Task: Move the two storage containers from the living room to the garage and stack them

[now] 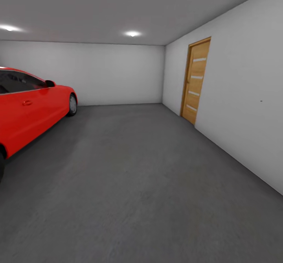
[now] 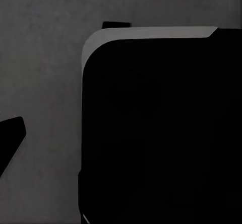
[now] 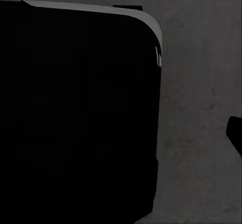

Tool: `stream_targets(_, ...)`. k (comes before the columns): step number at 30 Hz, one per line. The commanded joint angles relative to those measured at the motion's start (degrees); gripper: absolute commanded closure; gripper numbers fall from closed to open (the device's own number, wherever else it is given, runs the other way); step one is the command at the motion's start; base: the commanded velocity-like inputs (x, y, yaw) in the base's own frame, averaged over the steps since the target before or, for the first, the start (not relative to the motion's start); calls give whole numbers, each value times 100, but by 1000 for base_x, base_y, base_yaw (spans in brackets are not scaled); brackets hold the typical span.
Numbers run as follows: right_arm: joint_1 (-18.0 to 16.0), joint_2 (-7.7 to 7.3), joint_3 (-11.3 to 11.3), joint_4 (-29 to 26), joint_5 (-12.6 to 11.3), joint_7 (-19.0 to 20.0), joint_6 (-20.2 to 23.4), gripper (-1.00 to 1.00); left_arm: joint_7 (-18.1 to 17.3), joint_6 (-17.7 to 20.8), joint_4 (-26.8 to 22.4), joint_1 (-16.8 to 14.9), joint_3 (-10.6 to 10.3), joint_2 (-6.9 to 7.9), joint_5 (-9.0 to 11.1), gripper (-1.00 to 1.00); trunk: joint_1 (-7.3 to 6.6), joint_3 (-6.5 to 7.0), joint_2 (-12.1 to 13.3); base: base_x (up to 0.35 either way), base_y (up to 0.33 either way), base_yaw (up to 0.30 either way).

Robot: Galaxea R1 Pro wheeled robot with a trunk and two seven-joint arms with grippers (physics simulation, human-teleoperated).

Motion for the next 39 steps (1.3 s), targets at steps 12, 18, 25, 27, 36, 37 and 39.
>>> stream_targets(12, -4, 0, 6, 4, 3, -9, 0, -100, -9, -10, 8, 1, 1, 8, 388, -100, 3, -4, -2, 323, 0, 0)
stream_targets(18, -4, -11, 7, 4, -6, -21, 19, -100, 32, -17, 9, 1, 0, -1, 415, -100, 3, -4, -2, 323, 0, 0)
stream_targets(25, -5, 8, -12, 4, -27, -53, -41, -100, 34, -19, 15, 1, -7, -21, 411, -100, 3, -4, -2, 323, 0, -28)
stream_targets(27, -3, 15, -13, 4, -26, -55, -42, -100, 35, -19, 15, 1, -4, -21, 413, -100, 3, -4, -2, 322, 0, -177)
stream_targets(36, -3, 19, -13, 4, -8, -42, -39, -100, 35, -19, 15, 1, 0, -14, 415, -100, 3, -4, -2, 323, 0, -168)
stream_targets(37, -2, 17, -12, 4, -5, -41, -32, -100, 35, -19, 15, 1, 0, -13, 415, -100, 3, -4, -2, 322, 0, -46)
stream_targets(39, -2, 13, -8, 4, -1, -41, -24, -100, 35, -19, 15, 1, 0, -13, 415, -100, 3, -4, -2, 322, 0, -30)
